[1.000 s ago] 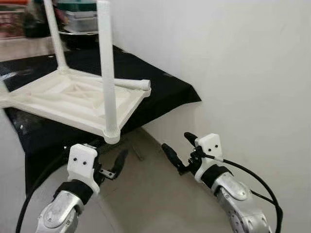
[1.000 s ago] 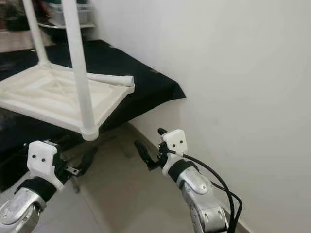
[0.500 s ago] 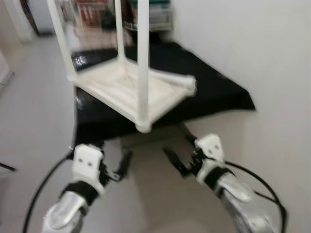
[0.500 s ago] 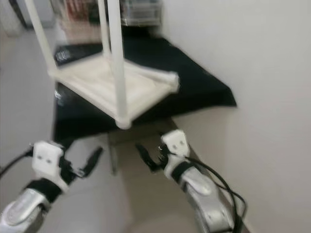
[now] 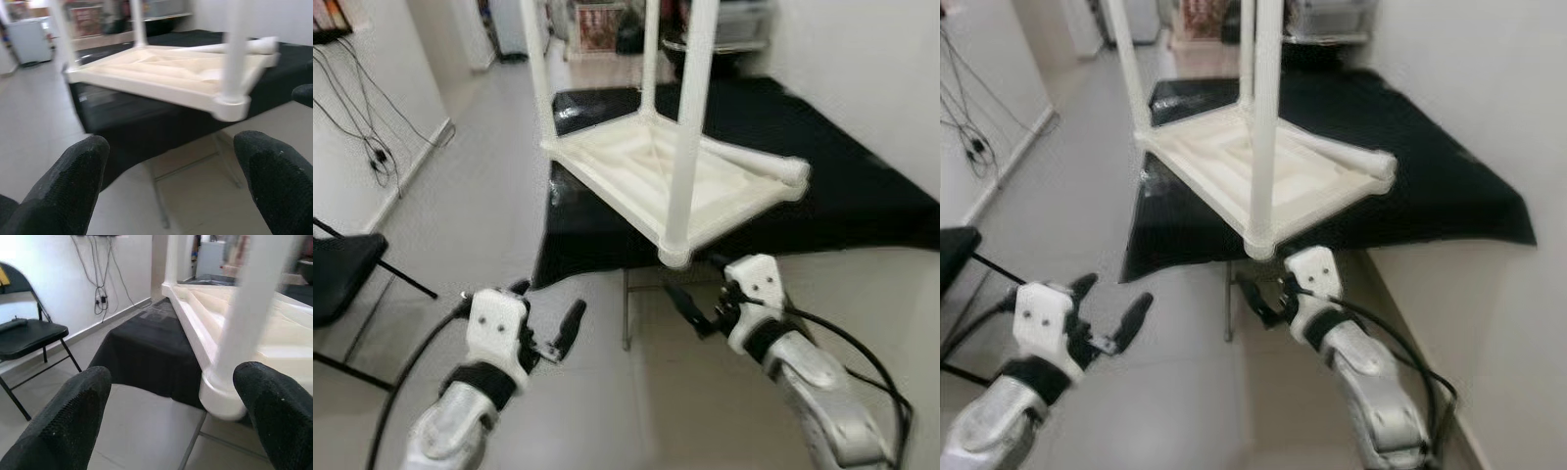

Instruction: Building children table

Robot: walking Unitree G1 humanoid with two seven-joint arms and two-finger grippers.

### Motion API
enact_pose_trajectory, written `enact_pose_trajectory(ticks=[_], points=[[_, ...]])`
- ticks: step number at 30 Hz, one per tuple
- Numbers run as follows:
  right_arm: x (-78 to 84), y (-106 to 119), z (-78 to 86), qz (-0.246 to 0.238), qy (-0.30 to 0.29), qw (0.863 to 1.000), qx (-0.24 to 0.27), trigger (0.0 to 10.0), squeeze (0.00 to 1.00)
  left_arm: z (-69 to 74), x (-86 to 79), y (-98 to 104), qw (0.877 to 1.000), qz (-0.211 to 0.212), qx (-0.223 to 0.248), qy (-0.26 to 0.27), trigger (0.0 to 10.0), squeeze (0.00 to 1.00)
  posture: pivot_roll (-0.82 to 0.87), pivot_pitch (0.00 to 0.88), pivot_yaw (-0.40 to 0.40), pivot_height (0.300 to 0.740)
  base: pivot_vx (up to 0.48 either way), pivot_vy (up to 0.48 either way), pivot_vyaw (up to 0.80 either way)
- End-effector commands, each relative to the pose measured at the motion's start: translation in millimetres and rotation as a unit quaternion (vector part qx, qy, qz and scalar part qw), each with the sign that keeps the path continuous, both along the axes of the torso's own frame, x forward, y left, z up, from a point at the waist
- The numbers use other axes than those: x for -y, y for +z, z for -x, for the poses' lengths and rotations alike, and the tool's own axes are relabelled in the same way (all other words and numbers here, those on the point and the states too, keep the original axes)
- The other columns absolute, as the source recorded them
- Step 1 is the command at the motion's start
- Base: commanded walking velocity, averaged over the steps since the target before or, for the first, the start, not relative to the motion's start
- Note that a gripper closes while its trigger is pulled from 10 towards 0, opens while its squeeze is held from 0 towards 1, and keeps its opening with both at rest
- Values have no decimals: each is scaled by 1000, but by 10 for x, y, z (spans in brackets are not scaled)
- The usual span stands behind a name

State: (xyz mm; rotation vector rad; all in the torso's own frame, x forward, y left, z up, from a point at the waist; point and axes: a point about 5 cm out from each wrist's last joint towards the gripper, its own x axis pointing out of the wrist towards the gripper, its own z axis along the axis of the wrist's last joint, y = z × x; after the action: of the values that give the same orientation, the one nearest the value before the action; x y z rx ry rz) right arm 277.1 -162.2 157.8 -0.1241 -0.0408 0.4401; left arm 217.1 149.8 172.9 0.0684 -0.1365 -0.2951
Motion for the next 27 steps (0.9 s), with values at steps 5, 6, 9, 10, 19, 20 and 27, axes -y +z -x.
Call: enact_pose_trajectory(ticks=[5, 6, 9, 10, 19, 20, 27], points=[[1, -22, -66, 11, -8, 1000, -12, 10000, 0, 21, -47, 4, 1000, -1, -6, 6, 10000, 0, 1, 46, -62, 740, 184, 0, 0], [31, -8, -71, 10, -5, 1000, -11, 10000, 0, 19, -54, 11, 1000, 0, -5, 7, 10000, 0, 2, 45, -61, 740, 394, 0, 0], [75, 24, -75, 4, 3, 1000, -6, 10000, 0, 17, -60, 22, 1000, 1, -4, 9, 10000, 0, 3, 45, -61, 740, 394, 0, 0], [76, 23, -76, 4, 3, 1000, -6, 10000, 0, 17, -59, 22, 1000, 1, -4, 9, 10000, 0, 3, 45, -61, 740, 394, 0, 0], [252, 32, -165, 41, -47, 998, 0, 10000, 0, 18, -40, 31, 1000, 4, -6, 2, 10000, 0, 5, 49, -61, 740, 422, 0, 356], [264, 34, -161, 32, -41, 999, -1, 10000, 0, 17, -37, 31, 1000, 3, -7, 1, 10000, 0, 5, 49, -61, 740, 409, 0, 0], [223, 36, 99, 10, 131, 991, -42, 10000, 0, 18, -18, 17, 1000, 1, -12, -4, 10000, 0, 2, 52, -57, 740, 128, 0, 0]])
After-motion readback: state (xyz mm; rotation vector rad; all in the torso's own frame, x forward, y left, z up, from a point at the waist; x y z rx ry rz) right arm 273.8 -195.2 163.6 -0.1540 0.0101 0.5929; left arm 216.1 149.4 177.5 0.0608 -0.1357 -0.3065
